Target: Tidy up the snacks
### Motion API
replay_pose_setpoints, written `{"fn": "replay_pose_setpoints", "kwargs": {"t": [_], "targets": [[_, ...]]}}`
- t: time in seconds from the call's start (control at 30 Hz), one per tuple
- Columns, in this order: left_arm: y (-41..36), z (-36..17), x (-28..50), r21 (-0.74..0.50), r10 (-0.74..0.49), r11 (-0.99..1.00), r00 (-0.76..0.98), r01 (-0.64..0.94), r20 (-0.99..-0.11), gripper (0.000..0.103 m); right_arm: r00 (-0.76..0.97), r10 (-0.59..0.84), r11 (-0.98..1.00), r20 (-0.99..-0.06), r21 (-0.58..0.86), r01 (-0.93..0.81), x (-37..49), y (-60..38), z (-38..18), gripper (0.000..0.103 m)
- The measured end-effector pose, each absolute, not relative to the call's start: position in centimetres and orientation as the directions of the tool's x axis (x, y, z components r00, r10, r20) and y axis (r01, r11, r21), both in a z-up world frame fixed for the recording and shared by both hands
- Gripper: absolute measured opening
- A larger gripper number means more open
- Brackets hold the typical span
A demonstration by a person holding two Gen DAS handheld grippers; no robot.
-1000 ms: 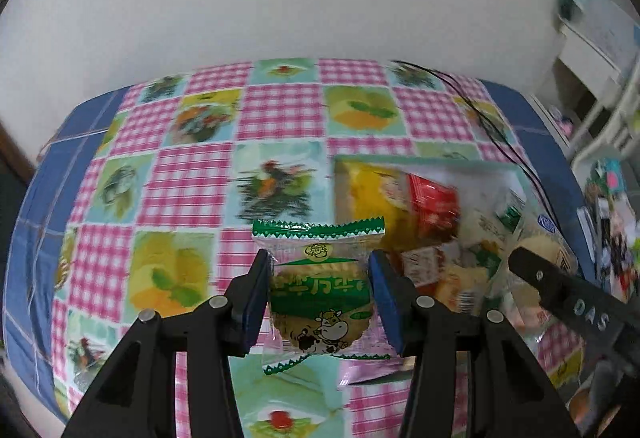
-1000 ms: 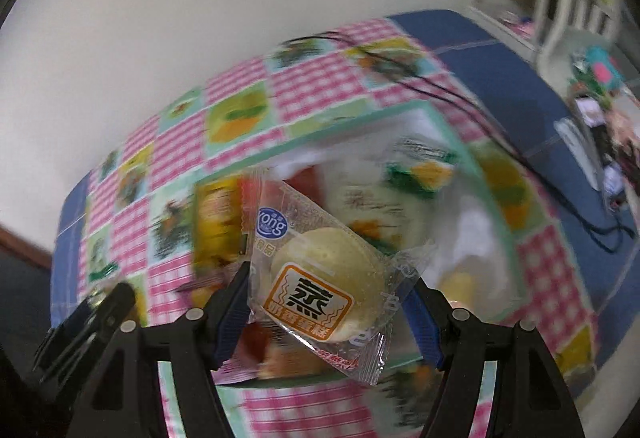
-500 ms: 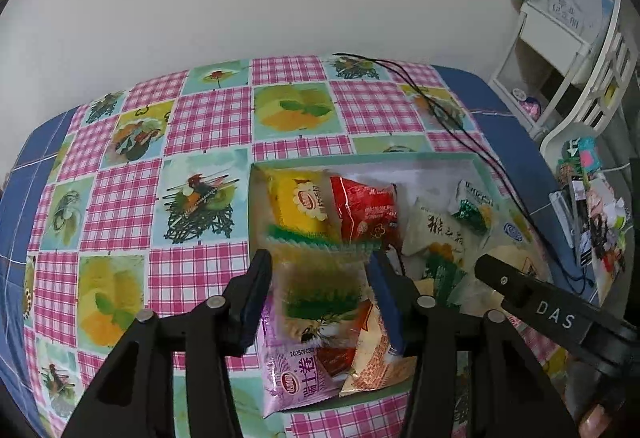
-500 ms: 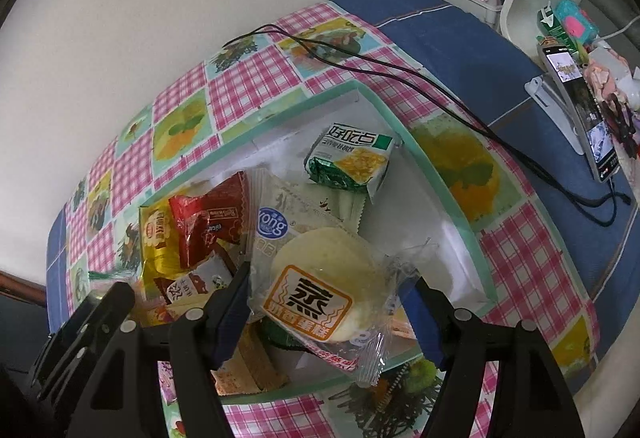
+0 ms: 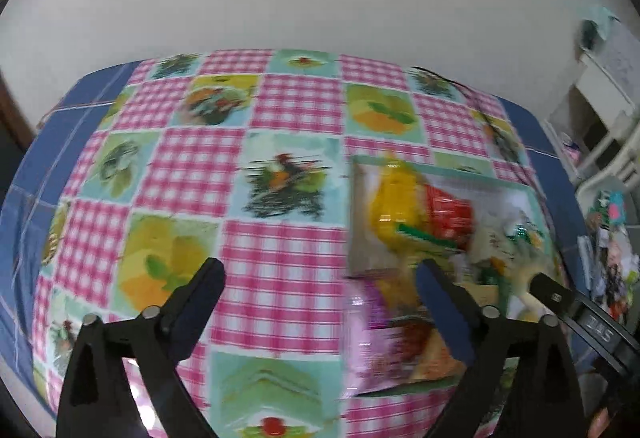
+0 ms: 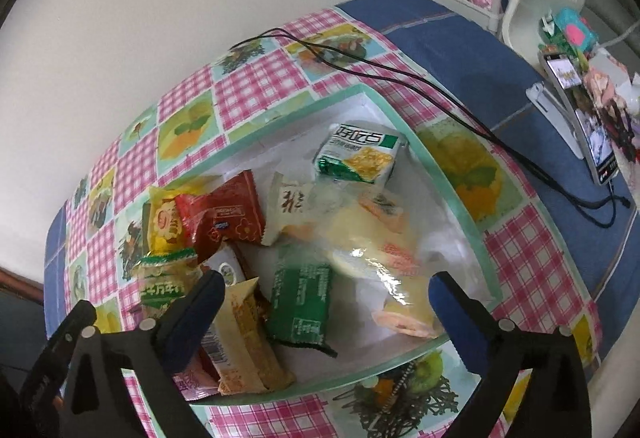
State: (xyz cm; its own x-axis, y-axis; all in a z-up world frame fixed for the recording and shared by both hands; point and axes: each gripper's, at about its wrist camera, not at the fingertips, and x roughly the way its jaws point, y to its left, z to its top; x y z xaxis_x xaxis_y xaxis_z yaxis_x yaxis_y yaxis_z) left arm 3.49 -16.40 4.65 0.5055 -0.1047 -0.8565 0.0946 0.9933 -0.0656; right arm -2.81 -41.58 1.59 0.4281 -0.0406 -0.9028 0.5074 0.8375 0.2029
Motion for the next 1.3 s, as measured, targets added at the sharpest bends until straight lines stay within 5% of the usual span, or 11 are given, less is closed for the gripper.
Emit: {"fn": "replay_pose_setpoints", "kwargs": {"t": [0.6,1.3], "targets": [[-10.3,5.9,-1.1,0.217,0.217,0.974,0.543,-0.065,-0.811,0.1,0.521,-0.102,0.94,-0.847,0.09,0.33,-5.7,-33.5,4.6,0.103],[-7.7,6.7,-5.6,0.198,0.195,0.979,0.549,-0.055,-0.812,0.1,0.572,-0.13,0.973,-0.81,0.007,0.23,-9.5,-28.7,5.6,0.103]]}}
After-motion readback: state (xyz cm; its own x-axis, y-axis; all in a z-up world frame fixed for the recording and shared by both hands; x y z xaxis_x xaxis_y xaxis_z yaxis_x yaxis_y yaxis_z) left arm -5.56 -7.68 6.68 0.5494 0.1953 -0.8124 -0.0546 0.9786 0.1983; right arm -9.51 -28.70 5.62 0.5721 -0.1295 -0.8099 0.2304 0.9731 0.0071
